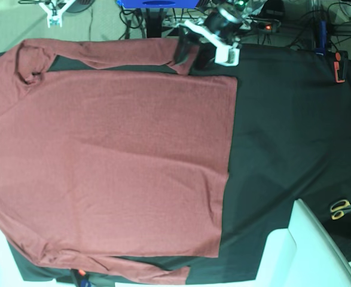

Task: Fold the T-shirt properly
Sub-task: 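Lower the left gripper onto the shirt edge near the sleeve seam and grasp, then lower the right gripper onto the sleeve cuff and grasp it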

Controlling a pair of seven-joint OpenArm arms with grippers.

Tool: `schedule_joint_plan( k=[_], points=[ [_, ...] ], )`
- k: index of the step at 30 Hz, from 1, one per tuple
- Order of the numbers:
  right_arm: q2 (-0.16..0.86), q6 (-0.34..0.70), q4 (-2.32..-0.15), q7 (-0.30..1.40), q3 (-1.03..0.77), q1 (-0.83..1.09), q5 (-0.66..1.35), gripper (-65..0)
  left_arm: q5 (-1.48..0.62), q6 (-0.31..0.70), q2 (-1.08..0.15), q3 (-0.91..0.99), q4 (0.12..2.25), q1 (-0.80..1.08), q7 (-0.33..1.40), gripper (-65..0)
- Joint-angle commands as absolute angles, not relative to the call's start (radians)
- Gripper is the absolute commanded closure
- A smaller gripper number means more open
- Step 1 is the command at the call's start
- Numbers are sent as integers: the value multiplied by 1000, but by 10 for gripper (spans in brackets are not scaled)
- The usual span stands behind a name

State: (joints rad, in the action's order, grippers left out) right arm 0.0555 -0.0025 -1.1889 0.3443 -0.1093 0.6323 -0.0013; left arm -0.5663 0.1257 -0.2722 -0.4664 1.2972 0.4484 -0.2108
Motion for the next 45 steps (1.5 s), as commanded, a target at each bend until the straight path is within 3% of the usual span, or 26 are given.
schedule_joint_plan(
  k=[1, 4, 11, 19, 24, 29, 31, 33, 37, 39, 45],
  points=[
    [61, -7, -1194, 340, -111, 642, -2, -2, -568, 124, -272, -470, 1299, 458, -159, -342],
    [61, -7, -1194, 340, -111, 639, -2, -2, -568, 124, -266, -470, 1299, 455, -159, -273],
    [62, -7, -1207, 338, -114, 634, 1, -2, -568, 124, -266, -469, 1296, 455, -157, 0],
    [24, 13, -1251, 160, -364, 644, 2, -2, -568, 124, -271, -464, 1296, 456, -157, 0],
    [24, 274, -1333, 148, -532, 615, 157, -8, -568, 122, -272, -463, 1296, 464, -157, 0],
    [61, 604, -1379, 329, -662, 544, 354, -11, -568, 122, -272, -466, 1296, 467, -157, 0],
    [81, 698, -1379, 424, -702, 490, 361, -47, -568, 122, -272, -466, 1296, 467, -157, 0],
    [88, 698, -1379, 506, -751, 443, 361, -120, -568, 122, -272, -464, 1297, 469, -157, 0],
    [90, 698, -1385, 636, -854, 357, 361, -339, -568, 122, -272, -463, 1299, 478, -157, 0],
    [90, 698, -1399, 668, -897, 343, 361, -419, -568, 122, -272, -463, 1302, 481, -157, 0],
    [105, 698, -1400, 676, -981, 338, 361, -434, -568, 122, -272, -463, 1300, 481, -157, 0]
  ],
)
